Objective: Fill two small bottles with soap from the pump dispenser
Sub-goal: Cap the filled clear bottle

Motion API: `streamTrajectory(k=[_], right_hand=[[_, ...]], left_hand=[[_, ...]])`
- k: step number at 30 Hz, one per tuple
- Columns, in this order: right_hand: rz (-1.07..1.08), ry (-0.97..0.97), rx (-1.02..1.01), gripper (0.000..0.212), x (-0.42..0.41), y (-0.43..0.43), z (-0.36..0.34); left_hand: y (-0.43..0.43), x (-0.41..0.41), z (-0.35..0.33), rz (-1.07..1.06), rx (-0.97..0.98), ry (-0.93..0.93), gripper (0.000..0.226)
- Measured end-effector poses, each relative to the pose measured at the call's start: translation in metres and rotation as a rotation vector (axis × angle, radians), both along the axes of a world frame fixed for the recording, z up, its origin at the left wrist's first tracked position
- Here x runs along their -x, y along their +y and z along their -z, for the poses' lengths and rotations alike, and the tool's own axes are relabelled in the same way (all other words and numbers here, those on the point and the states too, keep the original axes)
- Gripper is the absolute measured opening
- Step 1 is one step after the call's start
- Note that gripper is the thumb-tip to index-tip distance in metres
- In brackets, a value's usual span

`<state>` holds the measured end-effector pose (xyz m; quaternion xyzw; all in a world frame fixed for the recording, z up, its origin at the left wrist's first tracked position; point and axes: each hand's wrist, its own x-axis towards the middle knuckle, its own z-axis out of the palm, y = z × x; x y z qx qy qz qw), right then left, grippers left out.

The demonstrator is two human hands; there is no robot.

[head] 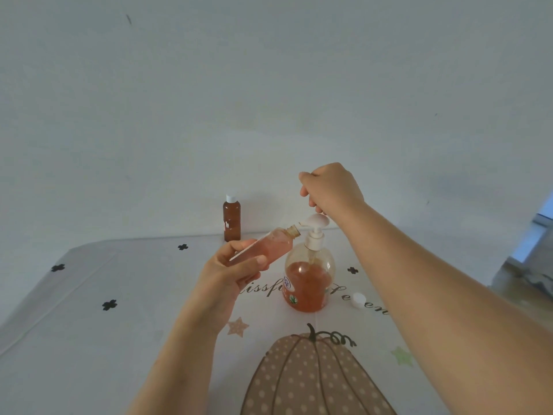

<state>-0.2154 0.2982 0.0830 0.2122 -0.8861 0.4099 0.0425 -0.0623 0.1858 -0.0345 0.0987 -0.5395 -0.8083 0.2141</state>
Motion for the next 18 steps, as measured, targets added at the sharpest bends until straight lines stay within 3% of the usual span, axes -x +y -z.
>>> streamTrajectory(k=[4, 12, 18], right_hand=[[0.002, 0.040, 0.018, 0.035, -0.001, 0.009, 0.003], [-0.002, 0.063, 0.043, 0.021, -0.018, 0.039, 0.005], [-0.020, 0.070, -0.043, 0.023, -0.025, 0.069, 0.023]], left_hand=[[0.000, -0.005, -0.003, 0.005, -0.009, -0.004, 0.030], [0.017, -0.025, -0.007, 0.037, -0.003, 0.017, 0.034], [0.037, -0.035, -0.007, 0.068, 0.014, 0.033, 0.032]])
